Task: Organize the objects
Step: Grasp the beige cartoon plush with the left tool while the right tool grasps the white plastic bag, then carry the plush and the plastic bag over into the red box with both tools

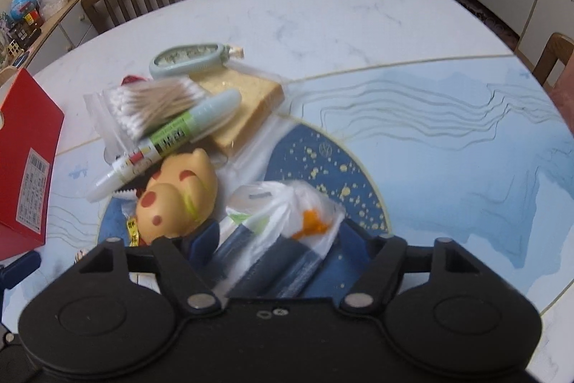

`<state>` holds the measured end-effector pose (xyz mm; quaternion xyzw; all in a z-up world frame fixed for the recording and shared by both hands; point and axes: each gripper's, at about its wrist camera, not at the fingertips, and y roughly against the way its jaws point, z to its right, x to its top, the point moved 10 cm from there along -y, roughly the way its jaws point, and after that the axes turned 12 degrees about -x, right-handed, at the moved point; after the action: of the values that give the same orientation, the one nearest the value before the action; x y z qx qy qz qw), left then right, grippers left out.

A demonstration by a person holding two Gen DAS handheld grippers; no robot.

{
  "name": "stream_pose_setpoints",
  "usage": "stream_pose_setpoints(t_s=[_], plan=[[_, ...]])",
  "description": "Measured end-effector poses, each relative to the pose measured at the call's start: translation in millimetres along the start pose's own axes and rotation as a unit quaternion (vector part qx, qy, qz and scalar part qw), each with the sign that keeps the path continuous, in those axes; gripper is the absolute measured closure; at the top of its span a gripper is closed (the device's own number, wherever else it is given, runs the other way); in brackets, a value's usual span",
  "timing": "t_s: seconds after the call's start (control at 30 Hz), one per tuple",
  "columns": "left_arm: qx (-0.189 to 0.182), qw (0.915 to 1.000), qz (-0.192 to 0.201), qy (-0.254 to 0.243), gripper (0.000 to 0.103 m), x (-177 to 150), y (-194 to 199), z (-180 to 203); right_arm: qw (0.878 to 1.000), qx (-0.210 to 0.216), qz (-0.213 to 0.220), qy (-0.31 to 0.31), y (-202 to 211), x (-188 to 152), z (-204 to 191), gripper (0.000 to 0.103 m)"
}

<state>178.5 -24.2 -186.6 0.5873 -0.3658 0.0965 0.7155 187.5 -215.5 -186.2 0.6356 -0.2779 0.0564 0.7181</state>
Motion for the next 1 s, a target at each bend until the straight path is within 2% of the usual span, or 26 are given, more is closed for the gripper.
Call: stream_pose_setpoints(t_s=[0.07,0.17,0.23,0.33,0.4,0.5,0.6,0.7,1.0], plan=[[-0.006,1.0,-0.002,0.001,0.01,-1,-2,0,1.0,0.005,-0.011,-0.006,-3,-6,1,0.036],[-0.014,0.9999,-0.005,-0.001,0.022,-1,-4,2,1.0,0.011,-0.024,-0.008,-6,-15,4,0.041],[-0.016,0.9998,-0.01,-0.001,0.03,-2,-6,4,1.0,0.014,-0.019,0.0,-4,-18,4,0.044],[-0.022,0.9997,-0.009,0.008,0.039,-2,-5,4,0.999,0.025,-0.018,0.008,1,-21,3,0.054],[-0.023,0.9996,-0.007,0.011,0.054,-2,-4,5,0.999,0.028,-0.014,0.019,5,-23,3,0.059],[-0.016,0.9998,-0.008,0.009,0.063,-1,-3,6,0.999,0.027,-0.002,0.037,11,-24,2,0.065],[-0.012,0.9998,-0.008,0.017,0.068,-2,0,5,0.998,0.025,0.008,0.056,17,-25,3,0.071],[-0.012,0.9995,-0.004,0.029,0.069,-3,5,5,0.997,0.025,0.021,0.075,26,-27,6,0.073],[-0.002,0.9978,0.014,0.064,0.069,-4,46,2,0.991,0.07,0.046,0.105,67,-27,7,0.073]])
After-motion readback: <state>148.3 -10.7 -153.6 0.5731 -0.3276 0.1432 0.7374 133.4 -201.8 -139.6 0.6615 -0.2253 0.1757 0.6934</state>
